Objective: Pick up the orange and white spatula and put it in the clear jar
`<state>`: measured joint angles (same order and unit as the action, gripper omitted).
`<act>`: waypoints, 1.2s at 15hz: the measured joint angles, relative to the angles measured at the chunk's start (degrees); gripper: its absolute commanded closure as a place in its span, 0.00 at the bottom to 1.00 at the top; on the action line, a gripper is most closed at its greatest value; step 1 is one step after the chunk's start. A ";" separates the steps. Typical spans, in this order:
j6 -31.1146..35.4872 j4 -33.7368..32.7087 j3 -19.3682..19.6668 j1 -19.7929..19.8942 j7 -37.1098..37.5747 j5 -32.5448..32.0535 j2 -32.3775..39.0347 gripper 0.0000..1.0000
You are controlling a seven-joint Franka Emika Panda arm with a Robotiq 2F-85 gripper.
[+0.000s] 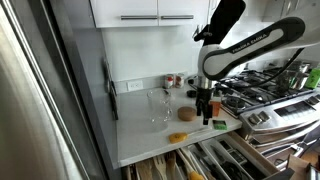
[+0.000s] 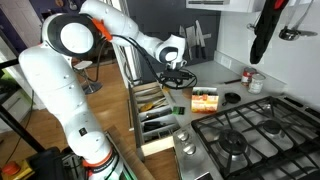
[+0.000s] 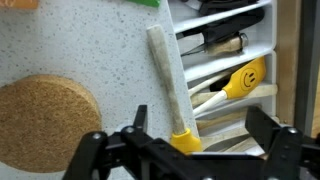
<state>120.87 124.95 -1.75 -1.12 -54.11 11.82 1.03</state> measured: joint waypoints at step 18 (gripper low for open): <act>17.46 12.02 -0.91 -0.23 -20.26 10.30 -0.04 0.85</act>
<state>138.33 136.98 -2.67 -1.35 -74.37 22.12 0.99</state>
